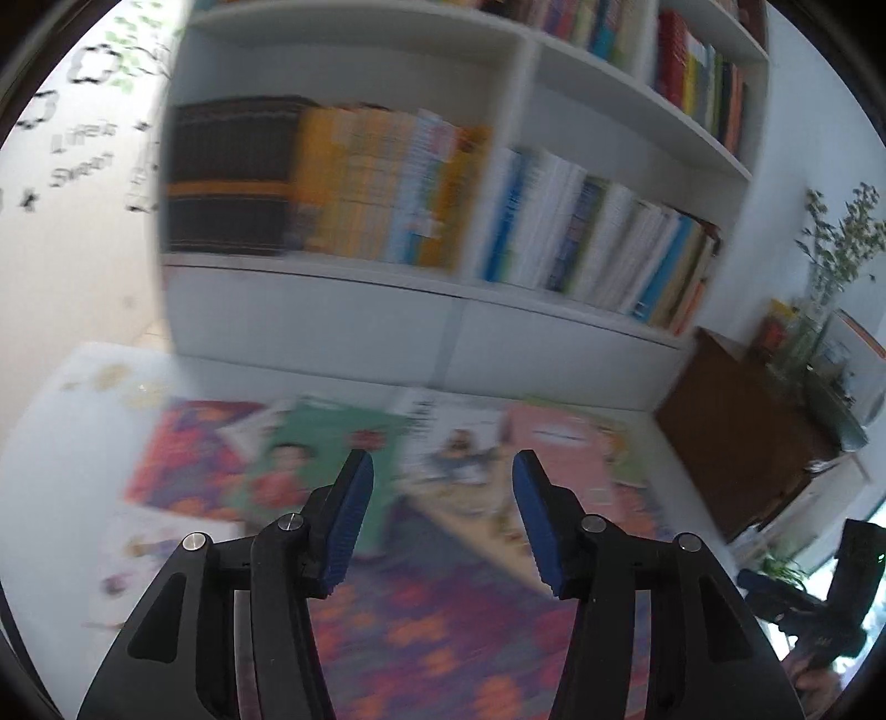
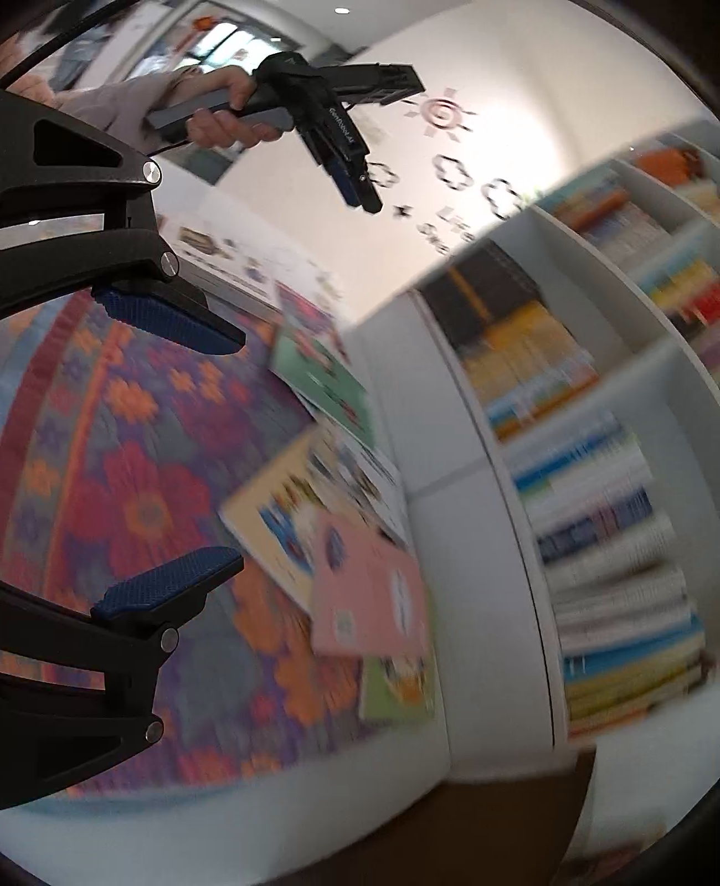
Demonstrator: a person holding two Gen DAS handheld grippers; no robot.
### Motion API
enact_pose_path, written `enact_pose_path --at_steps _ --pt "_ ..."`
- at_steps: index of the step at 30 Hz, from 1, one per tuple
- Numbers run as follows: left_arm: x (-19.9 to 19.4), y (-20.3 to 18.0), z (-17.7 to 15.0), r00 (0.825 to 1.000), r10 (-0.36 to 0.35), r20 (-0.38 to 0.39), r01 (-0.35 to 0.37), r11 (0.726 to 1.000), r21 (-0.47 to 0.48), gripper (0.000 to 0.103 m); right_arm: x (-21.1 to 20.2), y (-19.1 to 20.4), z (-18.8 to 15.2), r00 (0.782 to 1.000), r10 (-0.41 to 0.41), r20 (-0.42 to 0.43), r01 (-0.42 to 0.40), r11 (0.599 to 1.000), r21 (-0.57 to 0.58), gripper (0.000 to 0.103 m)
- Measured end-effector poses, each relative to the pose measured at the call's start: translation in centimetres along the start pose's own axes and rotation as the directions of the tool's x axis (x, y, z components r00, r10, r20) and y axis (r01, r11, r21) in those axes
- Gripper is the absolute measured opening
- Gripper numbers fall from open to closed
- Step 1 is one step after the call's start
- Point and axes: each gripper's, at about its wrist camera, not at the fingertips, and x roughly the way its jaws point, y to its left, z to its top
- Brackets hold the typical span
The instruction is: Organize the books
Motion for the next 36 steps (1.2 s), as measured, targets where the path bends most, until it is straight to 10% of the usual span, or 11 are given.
enact_pose_path --at_steps 6,18,36 --pt "8.1 -7.2 2.2 1.0 -0.007 -0.011 0.008 0.995 0.095 0.05 1.2 -5.8 4.4 0.999 -0.01 0.045 0.006 0.995 0.101 0.071" --pt "26.4 -8.5 -5.9 0.971 -0.029 -0.239 0.046 0.997 0.067 0.05 17.0 -17.7 6.8 0.996 -0.083 -0.024 0.086 0.923 0.374 0.071" --pt "28.4 -8.6 -9.5 0.977 -0.015 -0.211 0.048 0.987 0.152 0.05 20.3 -18.1 4.5 0.991 -0.133 -0.019 0.134 0.969 0.206 0.075"
